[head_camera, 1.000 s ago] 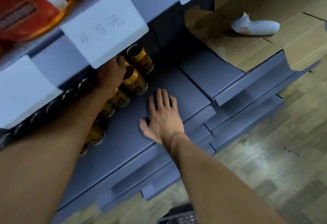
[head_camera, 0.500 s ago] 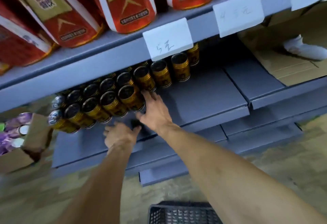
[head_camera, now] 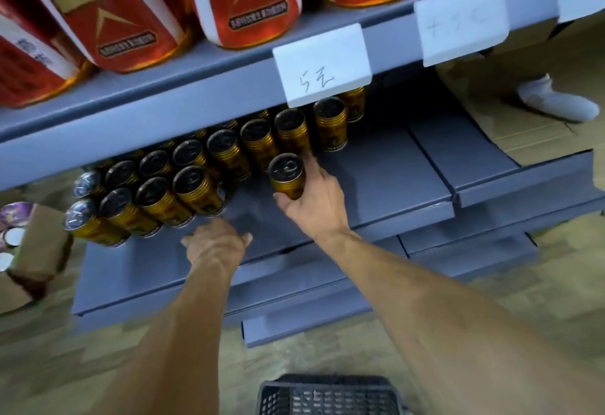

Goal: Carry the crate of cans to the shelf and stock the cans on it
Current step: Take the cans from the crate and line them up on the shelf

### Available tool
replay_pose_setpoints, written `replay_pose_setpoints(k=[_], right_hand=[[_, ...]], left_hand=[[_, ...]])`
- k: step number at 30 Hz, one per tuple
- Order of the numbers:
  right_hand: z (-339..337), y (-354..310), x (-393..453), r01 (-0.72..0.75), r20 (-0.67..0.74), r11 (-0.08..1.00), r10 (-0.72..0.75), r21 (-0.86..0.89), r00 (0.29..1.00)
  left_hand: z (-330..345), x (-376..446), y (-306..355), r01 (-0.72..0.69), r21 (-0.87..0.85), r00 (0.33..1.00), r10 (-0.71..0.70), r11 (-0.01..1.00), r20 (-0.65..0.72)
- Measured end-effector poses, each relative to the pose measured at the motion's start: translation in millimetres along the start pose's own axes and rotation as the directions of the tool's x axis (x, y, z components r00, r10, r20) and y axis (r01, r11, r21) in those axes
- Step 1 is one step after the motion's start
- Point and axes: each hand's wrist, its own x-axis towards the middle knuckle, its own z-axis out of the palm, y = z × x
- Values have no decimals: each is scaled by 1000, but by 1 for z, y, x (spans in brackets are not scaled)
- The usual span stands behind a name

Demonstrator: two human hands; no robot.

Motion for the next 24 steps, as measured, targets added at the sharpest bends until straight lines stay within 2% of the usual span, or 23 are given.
replay_pose_setpoints(k=[3, 7, 11, 16, 24], right_hand=[[-43, 35, 9, -182, -194, 983, 172, -34, 966], [-84, 69, 38, -310, -278, 950, 309, 42, 910], [-104, 90, 81, -337, -211, 941, 331, 6, 920], [-93, 94, 119, -350, -161, 936, 340, -39, 927], [-76, 93, 124, -321, -110, 945, 326, 60, 939]], left_hand=[[2, -4, 2, -1, 15, 1000, 1, 1000, 9], [1, -5, 4, -14, 33, 1000, 14, 999, 15], [-1, -5, 5, -21, 38, 1000, 21, 999, 9], [3, 7, 5, 26, -18, 999, -26, 999, 25], [8, 18, 5, 58, -66, 998, -57, 996, 15]])
